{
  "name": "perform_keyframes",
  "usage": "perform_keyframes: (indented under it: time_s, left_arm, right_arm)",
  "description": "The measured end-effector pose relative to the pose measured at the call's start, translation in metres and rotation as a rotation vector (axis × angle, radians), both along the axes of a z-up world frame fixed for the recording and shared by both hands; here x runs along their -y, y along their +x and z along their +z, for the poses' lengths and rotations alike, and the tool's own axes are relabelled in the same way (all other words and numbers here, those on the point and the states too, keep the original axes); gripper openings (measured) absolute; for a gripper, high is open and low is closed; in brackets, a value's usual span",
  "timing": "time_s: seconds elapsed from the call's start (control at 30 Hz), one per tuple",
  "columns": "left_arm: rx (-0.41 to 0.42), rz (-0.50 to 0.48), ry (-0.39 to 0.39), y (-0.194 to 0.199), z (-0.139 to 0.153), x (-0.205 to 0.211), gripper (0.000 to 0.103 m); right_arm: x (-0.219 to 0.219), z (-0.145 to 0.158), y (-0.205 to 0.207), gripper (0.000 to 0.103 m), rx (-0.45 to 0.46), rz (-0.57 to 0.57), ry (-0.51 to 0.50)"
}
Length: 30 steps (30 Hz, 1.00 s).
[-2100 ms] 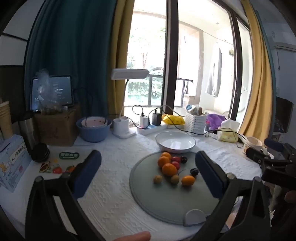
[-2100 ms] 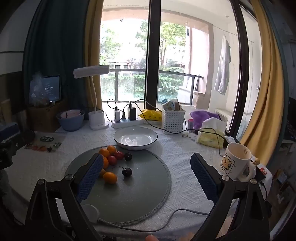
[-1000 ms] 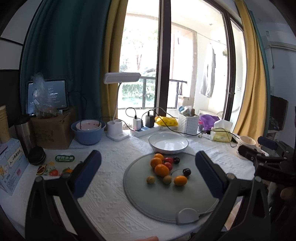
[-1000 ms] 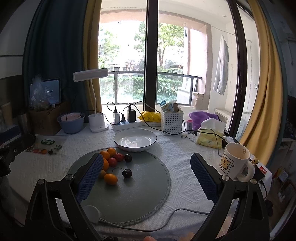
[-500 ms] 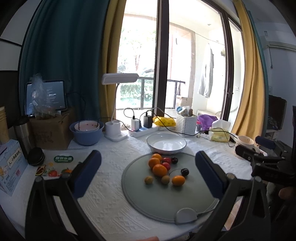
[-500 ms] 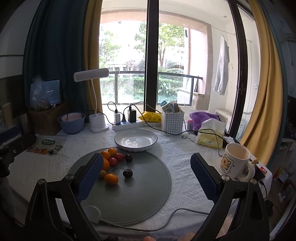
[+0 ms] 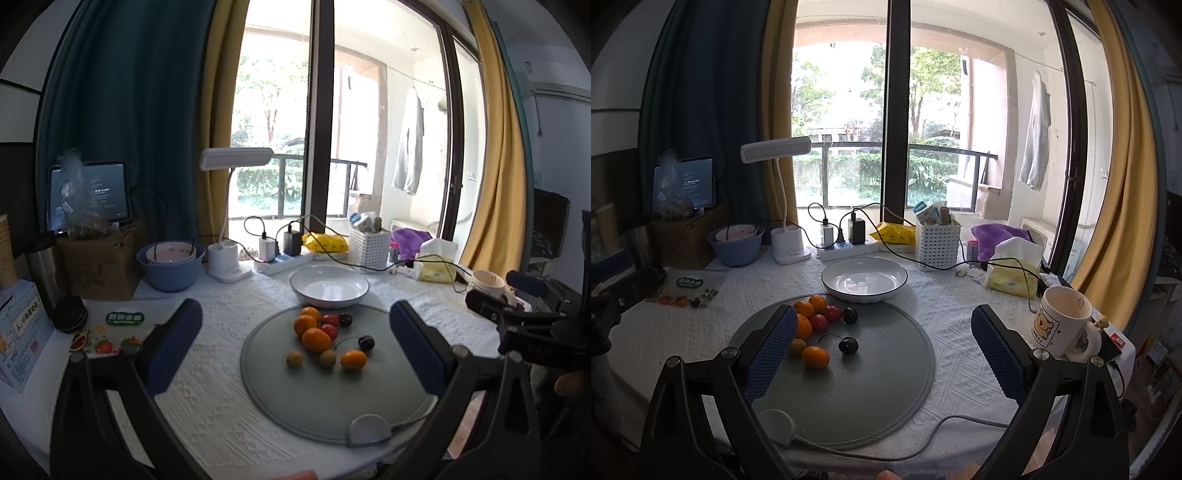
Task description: Organize fruits
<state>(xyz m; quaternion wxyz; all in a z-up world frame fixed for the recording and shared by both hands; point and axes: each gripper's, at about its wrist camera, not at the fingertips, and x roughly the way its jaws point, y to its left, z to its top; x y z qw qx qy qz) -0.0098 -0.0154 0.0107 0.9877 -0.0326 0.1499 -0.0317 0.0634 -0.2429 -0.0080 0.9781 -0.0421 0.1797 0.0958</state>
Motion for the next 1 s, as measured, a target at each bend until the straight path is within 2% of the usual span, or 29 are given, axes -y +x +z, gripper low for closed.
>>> perform_keyframes:
  time_s: [1.0]
  left_arm:
    - [0.007, -0.02, 0.01, -0.0011, 0.0038, 0.0076, 0.102]
  right_arm:
    - [-0.0014, 0.0004, 0.0007, 0.097, -0.004, 0.004, 0.0]
